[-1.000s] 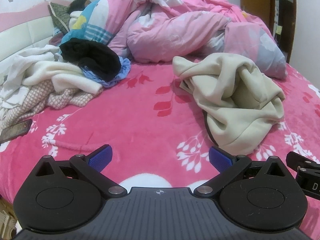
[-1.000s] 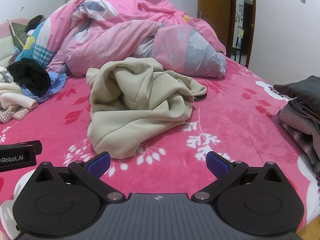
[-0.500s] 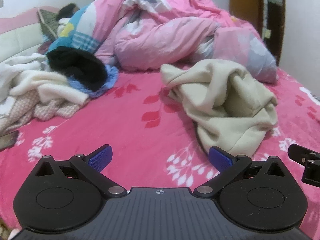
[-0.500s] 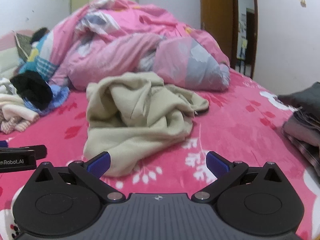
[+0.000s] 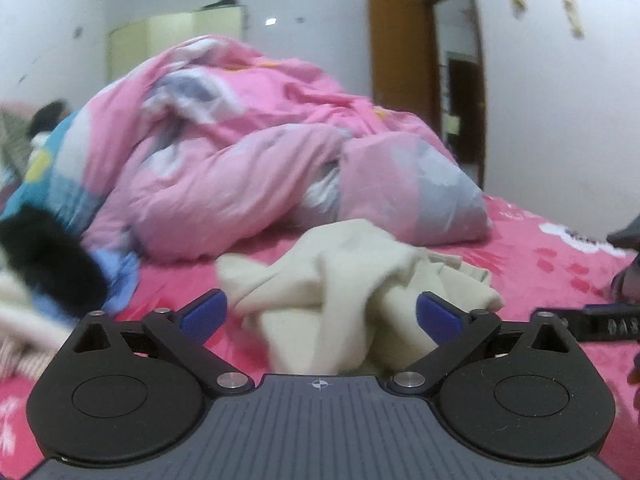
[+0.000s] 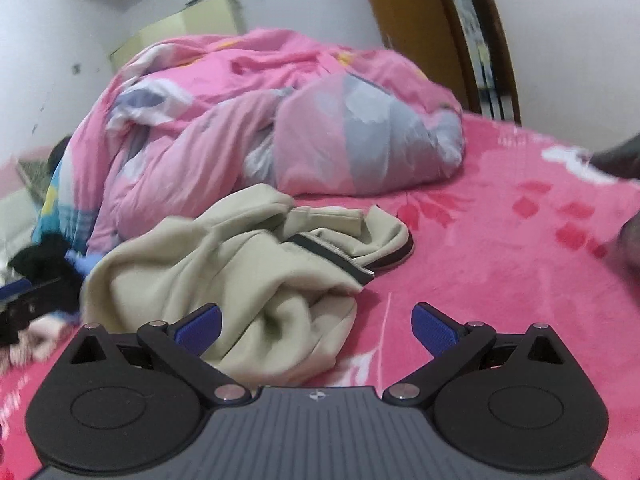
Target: Fold clothes
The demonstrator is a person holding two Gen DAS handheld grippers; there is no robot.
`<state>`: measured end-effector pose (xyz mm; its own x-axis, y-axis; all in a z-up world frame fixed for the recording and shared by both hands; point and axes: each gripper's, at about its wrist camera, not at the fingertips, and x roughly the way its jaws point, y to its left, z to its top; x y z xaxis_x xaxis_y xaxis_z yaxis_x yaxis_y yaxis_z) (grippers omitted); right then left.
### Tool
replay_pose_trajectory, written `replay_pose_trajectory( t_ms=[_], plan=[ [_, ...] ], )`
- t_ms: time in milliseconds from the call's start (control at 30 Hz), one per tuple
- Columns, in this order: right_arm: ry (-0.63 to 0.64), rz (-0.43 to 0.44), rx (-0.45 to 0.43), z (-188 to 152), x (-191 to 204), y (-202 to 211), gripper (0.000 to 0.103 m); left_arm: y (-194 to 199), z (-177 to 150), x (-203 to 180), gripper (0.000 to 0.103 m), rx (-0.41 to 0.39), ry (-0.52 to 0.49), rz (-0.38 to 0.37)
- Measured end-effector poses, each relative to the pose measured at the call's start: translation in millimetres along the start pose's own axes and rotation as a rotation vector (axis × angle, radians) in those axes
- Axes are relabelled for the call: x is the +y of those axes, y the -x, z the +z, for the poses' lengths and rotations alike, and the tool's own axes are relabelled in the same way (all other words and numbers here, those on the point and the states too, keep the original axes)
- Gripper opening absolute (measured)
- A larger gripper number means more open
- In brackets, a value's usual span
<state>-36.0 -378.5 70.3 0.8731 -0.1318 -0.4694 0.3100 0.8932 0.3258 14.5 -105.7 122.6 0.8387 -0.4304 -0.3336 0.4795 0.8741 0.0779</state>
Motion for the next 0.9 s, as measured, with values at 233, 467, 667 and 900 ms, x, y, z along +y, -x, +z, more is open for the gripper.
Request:
replay_pose_trajectory(
  t_ms=[233,467,667,900],
  plan=[
    [-0.12,0.071,0.084,27,-29,-78,0.083,-58,1,-17,0.022,0.079,-0.124,-0.025],
    [-0.239,0.18,0.197,33,-39,-120,0.043,-56,-10,5,0.008,0.117,-0.042,0.0],
    [-0.215,0.35,0.178,26,-17,-80,0.013,-16,-20,31,0.006,0.093,0.016,-0.003],
    [-0.107,0.583,0.181,18,29,-24,0.007,37,-33,63,0.006,0.116,0.086,-0.013]
  ],
)
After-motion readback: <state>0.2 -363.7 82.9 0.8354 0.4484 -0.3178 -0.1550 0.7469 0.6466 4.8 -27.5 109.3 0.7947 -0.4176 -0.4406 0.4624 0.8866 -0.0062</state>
